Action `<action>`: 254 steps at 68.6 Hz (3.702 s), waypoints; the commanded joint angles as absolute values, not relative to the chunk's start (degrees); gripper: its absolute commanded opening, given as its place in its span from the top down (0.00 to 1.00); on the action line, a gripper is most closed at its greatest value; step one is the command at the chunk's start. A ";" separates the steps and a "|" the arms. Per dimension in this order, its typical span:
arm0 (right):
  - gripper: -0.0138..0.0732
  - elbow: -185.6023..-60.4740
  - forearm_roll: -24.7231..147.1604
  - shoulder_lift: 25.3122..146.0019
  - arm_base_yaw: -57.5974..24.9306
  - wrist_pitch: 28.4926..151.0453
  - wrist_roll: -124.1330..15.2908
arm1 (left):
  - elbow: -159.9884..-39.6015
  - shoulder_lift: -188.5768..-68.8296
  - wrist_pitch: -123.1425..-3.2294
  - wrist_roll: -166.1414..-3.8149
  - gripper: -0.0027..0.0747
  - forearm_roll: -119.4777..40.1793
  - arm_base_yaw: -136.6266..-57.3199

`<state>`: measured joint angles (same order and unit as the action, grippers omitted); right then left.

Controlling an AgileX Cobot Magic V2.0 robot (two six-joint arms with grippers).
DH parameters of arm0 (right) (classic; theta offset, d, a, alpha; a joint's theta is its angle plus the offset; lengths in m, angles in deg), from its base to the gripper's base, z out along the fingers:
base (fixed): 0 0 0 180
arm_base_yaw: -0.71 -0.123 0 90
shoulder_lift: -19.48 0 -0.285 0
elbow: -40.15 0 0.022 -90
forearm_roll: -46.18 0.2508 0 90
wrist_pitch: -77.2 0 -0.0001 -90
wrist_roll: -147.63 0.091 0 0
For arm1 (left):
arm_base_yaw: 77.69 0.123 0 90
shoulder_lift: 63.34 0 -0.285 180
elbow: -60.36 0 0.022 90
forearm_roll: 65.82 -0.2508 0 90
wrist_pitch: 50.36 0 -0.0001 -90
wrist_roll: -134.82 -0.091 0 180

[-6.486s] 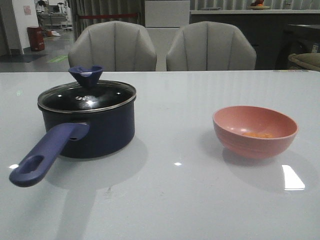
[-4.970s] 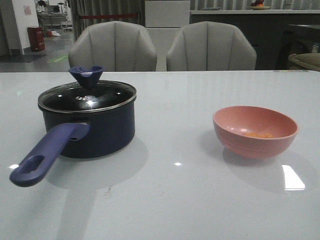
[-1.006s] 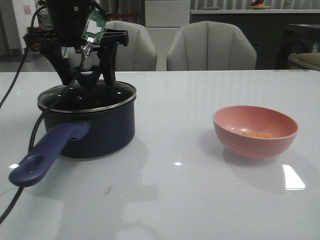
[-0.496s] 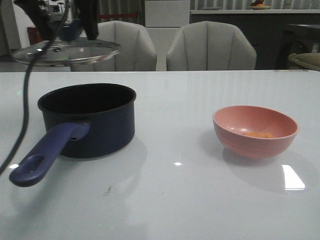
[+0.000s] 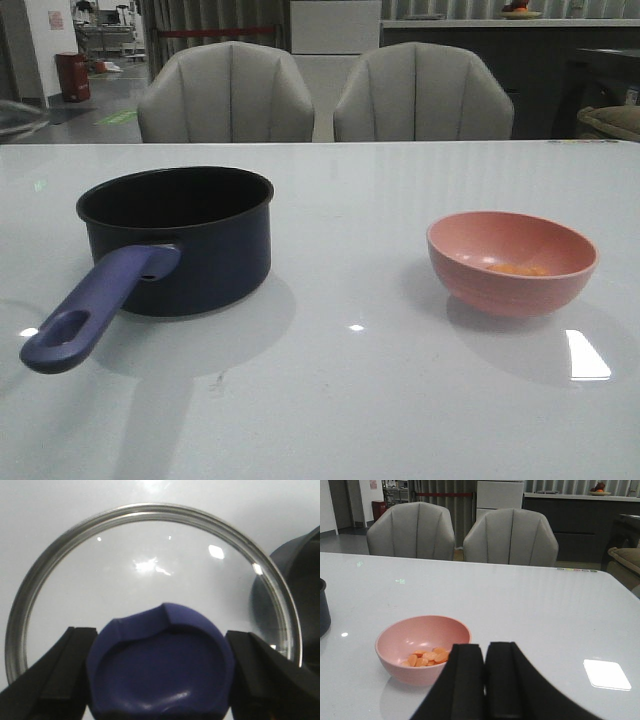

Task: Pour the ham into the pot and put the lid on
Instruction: 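Lift the glass lid off the saucepan with the left gripper, then set the glass lid down beside the saucepan and release it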

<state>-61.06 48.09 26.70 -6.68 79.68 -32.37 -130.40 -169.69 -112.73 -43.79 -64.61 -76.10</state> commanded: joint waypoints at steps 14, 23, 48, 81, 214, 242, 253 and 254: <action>0.67 -61.35 48.07 25.52 -6.41 74.85 -32.89 | -112.72 -166.47 -92.10 -46.19 0.51 -62.43 -72.13; 0.67 -61.35 48.07 25.52 -6.41 74.85 -32.89 | -109.62 -167.12 -87.37 -46.19 0.51 -62.43 -72.13; 0.67 -61.35 48.07 25.52 -6.36 74.85 -32.89 | -109.32 -169.47 -87.10 -46.19 0.50 -62.43 -72.13; 0.67 -61.35 48.07 25.52 -6.36 74.85 -32.89 | -109.32 -169.47 -87.68 -46.19 0.23 -62.43 -72.13; 0.67 -61.40 47.62 25.57 -6.36 71.93 -33.38 | -62.61 -73.07 -72.86 -47.43 0.16 -59.46 -95.86; 0.67 -78.94 48.18 42.82 -6.41 81.68 -33.14 | -62.61 -73.07 -72.64 -47.43 0.16 -59.36 -96.38; 0.67 -80.53 48.18 51.36 -6.41 78.94 -33.14 | -62.61 -73.07 -72.64 -47.43 0.16 -59.37 -96.38; 0.67 -80.53 48.26 51.87 -6.41 78.55 -33.14 | -62.61 -73.07 -72.64 -47.43 0.16 -59.37 -96.38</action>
<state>-78.17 48.09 47.27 -6.68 84.28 -32.37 -61.21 -72.44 -77.65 -47.65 -60.10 -95.88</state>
